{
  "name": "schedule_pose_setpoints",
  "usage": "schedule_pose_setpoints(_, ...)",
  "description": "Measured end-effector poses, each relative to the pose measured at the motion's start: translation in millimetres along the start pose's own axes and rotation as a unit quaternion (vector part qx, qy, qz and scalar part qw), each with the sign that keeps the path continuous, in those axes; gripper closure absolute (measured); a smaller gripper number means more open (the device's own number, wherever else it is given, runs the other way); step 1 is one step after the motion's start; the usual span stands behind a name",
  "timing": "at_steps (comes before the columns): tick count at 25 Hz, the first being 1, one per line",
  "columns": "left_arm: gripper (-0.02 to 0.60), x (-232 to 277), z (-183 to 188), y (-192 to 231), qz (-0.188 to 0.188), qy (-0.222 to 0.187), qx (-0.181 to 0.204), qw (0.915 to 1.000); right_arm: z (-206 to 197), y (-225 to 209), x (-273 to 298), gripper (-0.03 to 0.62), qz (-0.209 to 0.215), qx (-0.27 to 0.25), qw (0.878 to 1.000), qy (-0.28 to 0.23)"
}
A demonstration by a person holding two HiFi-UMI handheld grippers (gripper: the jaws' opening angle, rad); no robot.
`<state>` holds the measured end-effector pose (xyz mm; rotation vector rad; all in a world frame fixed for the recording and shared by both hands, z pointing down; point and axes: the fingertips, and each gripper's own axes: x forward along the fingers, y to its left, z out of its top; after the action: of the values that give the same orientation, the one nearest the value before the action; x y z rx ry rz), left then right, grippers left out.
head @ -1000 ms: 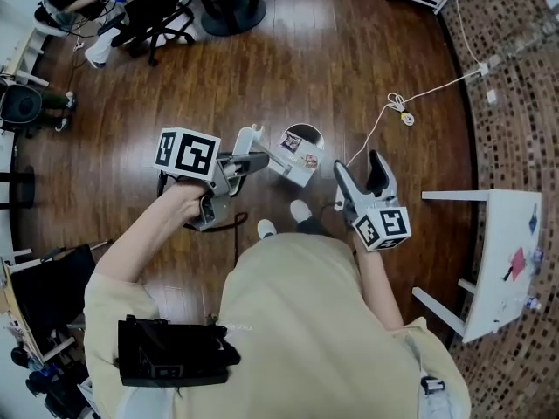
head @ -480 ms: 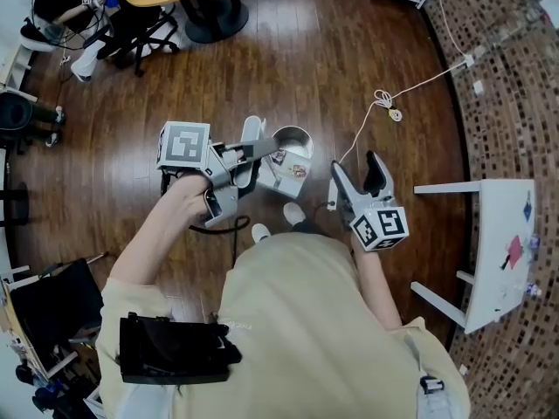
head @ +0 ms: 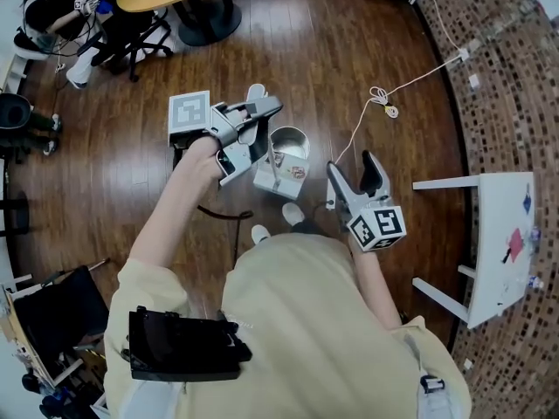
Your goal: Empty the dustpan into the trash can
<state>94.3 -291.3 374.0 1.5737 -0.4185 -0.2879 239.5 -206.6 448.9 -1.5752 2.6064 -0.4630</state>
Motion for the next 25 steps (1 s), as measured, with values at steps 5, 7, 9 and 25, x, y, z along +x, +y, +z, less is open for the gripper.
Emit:
schedule_pose_setpoints(5, 0.581, 6.6, 29.4, 12.0, -0.01, -0.046, -0.017, 0.9987, -14.2, 5.5, -8.8, 0.191, -0.003, -0.003, 1.0, -0.005)
schedule_pose_setpoints(7, 0.581, 13.6, 46.5, 15.8, -0.01, -0.058, -0.015, 0.9981, -14.9, 5.0, -9.1, 0.191, -0.004, -0.002, 1.0, -0.008)
schedule_pose_setpoints(9, 0.581, 24.7, 67.2, 17.4, -0.007, -0.061, -0.013, 0.998, -10.8, 0.6, -7.2, 0.191, -0.006, 0.001, 1.0, -0.007)
schedule_pose_setpoints(25, 0.557, 60.1, 206.6, 44.8, 0.023, -0.156, -0.06, 0.9857, -15.6, -40.1, -6.1, 0.191, -0.029, 0.017, 0.999, 0.013)
